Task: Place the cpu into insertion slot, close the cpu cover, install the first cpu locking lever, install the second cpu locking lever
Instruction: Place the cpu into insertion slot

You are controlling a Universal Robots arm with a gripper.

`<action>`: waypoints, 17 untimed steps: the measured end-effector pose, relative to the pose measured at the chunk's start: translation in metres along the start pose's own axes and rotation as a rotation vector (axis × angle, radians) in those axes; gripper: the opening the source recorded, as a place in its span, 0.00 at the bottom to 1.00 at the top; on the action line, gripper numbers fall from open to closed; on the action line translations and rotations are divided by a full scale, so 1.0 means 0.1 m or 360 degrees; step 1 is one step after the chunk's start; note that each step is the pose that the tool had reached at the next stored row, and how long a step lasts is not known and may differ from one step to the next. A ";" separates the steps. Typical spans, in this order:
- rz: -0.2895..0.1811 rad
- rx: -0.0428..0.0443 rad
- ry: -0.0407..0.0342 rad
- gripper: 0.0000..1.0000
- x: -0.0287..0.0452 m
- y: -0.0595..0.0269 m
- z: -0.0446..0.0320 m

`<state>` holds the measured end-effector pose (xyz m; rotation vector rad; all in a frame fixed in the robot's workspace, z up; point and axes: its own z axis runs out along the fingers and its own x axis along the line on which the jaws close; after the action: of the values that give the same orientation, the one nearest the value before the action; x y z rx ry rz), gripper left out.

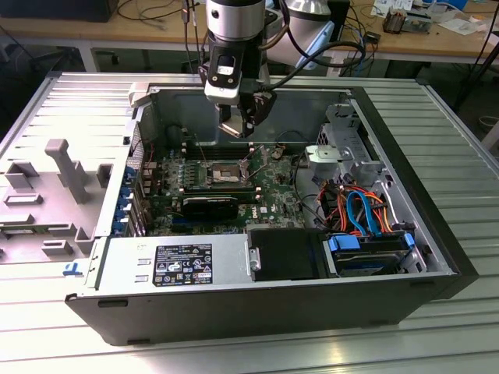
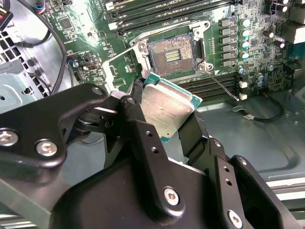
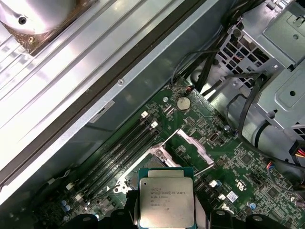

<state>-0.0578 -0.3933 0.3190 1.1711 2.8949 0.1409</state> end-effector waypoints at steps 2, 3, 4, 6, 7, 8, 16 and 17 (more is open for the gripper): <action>0.0010 0.0000 -0.0001 0.55 0.000 0.000 0.000; 0.0014 0.0000 -0.0001 0.55 0.000 0.000 0.000; 0.0017 0.0000 -0.0002 0.55 0.000 0.000 0.001; 0.0025 -0.0001 -0.0002 0.55 0.000 0.000 0.001; 0.0028 -0.0001 -0.0003 0.55 0.000 0.000 0.001; 0.0033 -0.0001 -0.0003 0.55 0.000 0.000 0.001; 0.0064 -0.0001 -0.0006 0.55 0.000 0.000 0.001; 0.0070 -0.0002 -0.0006 0.55 0.000 0.000 0.001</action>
<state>-0.0579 -0.3933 0.3189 1.2344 2.8663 0.1403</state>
